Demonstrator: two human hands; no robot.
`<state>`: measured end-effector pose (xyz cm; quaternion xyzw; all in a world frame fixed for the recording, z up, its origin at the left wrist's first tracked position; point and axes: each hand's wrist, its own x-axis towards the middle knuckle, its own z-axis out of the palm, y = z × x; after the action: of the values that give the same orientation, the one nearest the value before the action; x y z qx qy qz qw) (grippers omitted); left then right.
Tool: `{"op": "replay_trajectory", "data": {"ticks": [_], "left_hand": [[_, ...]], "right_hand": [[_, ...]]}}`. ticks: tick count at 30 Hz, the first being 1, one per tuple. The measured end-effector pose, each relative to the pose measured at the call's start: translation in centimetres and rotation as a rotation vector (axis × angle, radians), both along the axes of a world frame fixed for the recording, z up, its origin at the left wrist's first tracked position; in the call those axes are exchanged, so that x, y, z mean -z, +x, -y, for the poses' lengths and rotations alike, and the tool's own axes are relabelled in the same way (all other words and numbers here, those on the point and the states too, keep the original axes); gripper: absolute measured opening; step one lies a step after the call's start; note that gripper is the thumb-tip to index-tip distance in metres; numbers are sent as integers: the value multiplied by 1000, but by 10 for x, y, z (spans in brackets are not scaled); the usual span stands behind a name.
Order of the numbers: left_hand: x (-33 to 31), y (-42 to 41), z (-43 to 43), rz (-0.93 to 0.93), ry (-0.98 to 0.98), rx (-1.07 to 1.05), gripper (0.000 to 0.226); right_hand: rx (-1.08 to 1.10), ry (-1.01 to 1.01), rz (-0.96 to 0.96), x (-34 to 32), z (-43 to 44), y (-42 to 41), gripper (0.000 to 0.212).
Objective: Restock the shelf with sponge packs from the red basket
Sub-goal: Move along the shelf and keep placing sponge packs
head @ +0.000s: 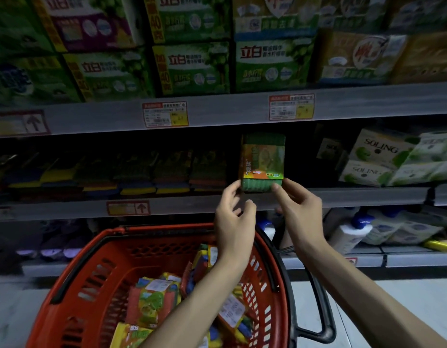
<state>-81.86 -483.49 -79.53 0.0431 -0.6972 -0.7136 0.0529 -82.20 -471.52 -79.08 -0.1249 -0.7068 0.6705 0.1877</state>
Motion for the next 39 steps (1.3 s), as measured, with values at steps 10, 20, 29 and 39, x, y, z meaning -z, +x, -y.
{"op": "replay_trajectory", "data": {"ticks": [10,20,29,39], "left_hand": [[0,-15,7,129,-36,-8,53],[-13,-8,7,123,-72,-38,46],[-13,-15,1,133,-116,-114,47],[-11,-21,1,157,-82,-155,45]], "right_hand": [[-137,-8,86,10,7,-6,37],[-168,22,123,1,9,-6,38],[-204,31,113,-3,9,-6,32],[-201,73,73,-1,10,-10,36]]}}
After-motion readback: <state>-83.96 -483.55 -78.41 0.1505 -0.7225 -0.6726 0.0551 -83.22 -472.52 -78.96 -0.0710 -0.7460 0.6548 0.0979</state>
